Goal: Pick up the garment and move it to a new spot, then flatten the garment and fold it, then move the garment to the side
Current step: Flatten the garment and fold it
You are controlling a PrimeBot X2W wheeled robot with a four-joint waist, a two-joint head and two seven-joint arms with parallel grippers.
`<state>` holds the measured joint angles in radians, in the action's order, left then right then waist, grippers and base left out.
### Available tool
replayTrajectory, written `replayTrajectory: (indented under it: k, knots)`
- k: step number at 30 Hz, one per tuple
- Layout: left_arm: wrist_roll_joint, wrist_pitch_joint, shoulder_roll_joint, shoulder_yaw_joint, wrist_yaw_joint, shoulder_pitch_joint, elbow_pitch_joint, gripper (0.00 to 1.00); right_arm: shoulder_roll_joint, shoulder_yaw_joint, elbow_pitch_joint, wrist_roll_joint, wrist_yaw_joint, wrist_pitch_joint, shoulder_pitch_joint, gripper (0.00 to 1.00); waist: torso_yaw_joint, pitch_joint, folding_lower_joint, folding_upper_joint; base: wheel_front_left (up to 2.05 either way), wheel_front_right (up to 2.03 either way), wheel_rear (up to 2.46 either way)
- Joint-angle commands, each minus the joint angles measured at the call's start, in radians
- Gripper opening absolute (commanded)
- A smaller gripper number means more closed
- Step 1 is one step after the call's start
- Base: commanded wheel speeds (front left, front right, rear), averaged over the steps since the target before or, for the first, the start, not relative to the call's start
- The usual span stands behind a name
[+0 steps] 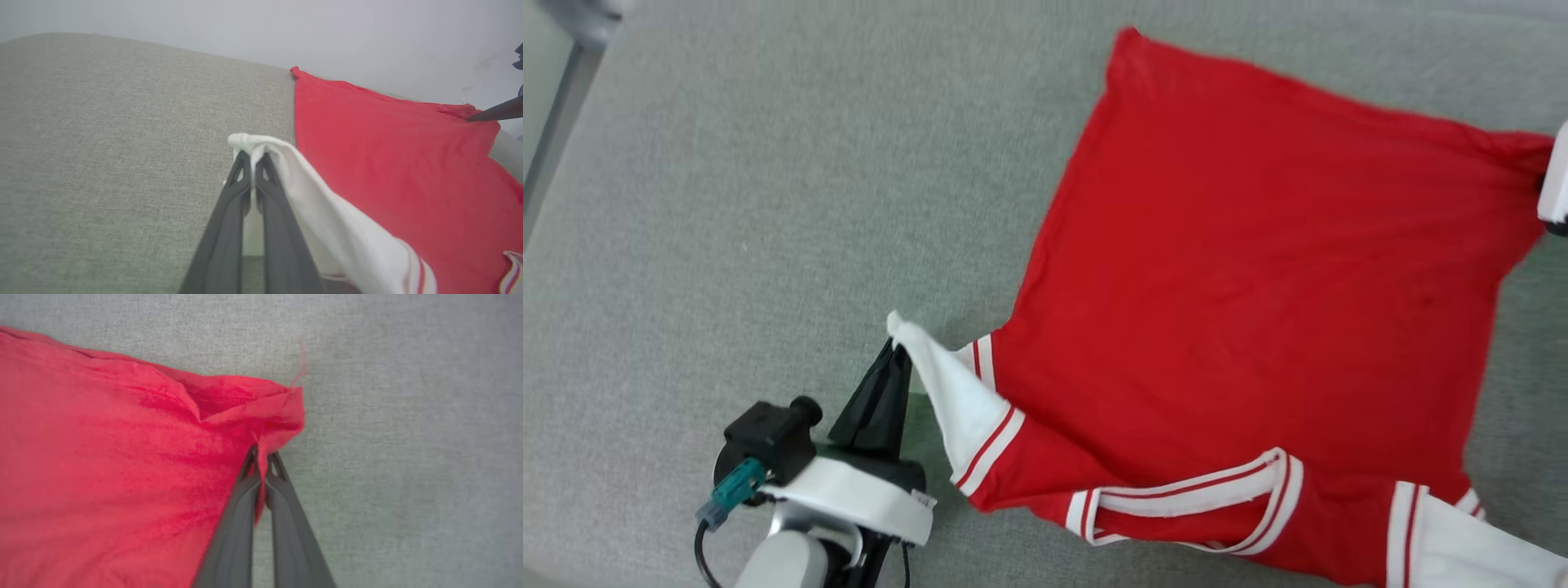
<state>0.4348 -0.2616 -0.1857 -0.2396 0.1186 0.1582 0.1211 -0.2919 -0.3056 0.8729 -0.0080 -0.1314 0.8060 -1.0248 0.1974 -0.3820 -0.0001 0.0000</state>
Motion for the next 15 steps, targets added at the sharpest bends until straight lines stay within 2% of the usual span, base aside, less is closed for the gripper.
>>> replayTrajectory:
  k: [1,5,10,15]
  knots:
    - [0.002,-0.004,-0.006,0.010,-0.005,-0.017,0.004,0.00,-0.013,0.016,-0.016,0.015,0.001,-0.002,0.031,0.00,-0.030,0.057,0.0001,0.0000,0.00,0.00,0.00]
    - [0.007,-0.004,-0.014,0.025,-0.021,-0.064,0.021,0.00,-0.045,0.075,-0.092,0.090,0.001,0.000,0.148,0.00,-0.067,0.126,0.0001,0.0000,0.00,0.00,0.00]
    - [0.019,0.003,-0.028,0.047,-0.044,-0.128,0.032,0.00,-0.071,0.126,-0.251,0.203,0.001,0.016,0.361,0.00,-0.120,0.203,0.0001,0.0000,0.00,0.00,0.00]
    - [0.029,0.027,-0.040,0.060,-0.070,-0.182,0.016,0.00,-0.066,0.077,-0.462,0.298,0.001,0.039,0.606,0.00,-0.162,0.255,0.0001,0.0000,0.00,0.00,0.00]
